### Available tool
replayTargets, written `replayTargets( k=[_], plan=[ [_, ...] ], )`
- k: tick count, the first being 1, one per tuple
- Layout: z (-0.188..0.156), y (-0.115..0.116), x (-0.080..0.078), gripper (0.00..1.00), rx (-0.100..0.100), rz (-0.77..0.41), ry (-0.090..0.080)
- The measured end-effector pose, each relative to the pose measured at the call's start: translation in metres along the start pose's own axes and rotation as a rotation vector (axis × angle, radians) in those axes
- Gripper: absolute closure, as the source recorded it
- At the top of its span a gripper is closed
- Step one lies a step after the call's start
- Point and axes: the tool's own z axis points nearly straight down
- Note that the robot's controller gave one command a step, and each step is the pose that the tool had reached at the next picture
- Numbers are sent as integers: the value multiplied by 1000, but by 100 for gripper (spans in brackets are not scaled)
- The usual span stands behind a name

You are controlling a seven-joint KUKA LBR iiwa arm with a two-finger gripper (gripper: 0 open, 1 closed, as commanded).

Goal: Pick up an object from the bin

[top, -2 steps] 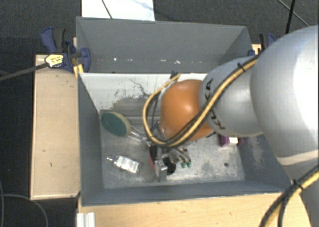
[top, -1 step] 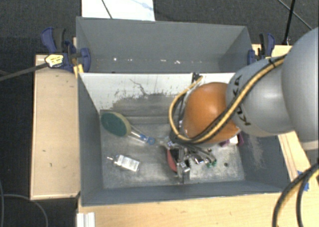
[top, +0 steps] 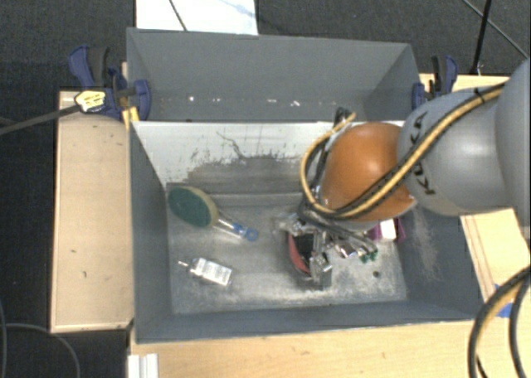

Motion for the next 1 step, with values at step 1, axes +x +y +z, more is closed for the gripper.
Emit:
replayTargets(
  k=[1],
  plan=[
    [-9, 7, 6, 0, -2, -489, -3]
  ],
)
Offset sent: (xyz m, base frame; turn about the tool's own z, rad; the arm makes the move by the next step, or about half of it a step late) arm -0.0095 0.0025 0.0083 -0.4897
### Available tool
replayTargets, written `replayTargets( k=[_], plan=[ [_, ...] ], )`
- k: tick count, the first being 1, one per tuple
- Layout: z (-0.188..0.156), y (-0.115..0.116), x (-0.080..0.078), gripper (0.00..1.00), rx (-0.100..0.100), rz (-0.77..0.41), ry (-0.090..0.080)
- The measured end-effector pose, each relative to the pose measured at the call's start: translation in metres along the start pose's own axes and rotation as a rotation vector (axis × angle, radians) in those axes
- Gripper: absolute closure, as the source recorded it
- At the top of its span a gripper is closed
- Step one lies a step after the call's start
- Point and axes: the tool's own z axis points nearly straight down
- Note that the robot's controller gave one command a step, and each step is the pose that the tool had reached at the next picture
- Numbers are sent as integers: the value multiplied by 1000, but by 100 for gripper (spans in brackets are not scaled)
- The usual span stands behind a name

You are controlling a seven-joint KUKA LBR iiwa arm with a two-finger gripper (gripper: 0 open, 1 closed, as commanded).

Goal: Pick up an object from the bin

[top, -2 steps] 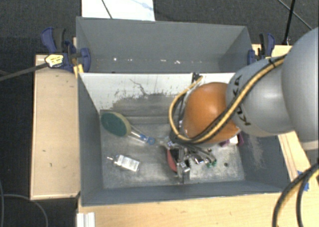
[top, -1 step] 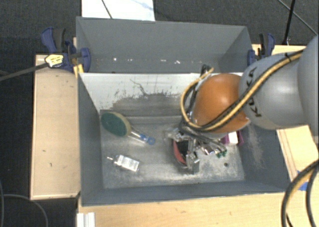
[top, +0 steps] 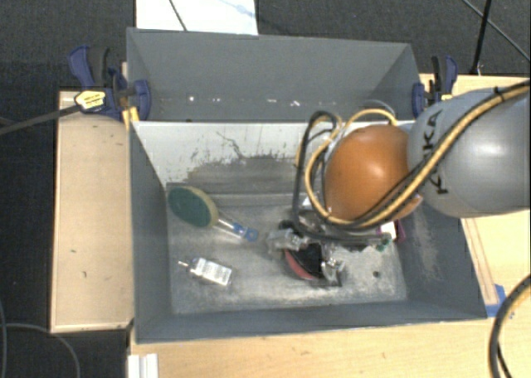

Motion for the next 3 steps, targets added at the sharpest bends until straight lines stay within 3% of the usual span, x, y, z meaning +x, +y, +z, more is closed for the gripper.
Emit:
replayTargets(
  k=[1, 2, 3],
  plan=[
    [14, -17, -11, 0, 1, -128, -1],
    [14, -16, -11, 100, -2, -120, 1],
    [-153, -16, -36, 100, 4, -73, -1]
  ],
)
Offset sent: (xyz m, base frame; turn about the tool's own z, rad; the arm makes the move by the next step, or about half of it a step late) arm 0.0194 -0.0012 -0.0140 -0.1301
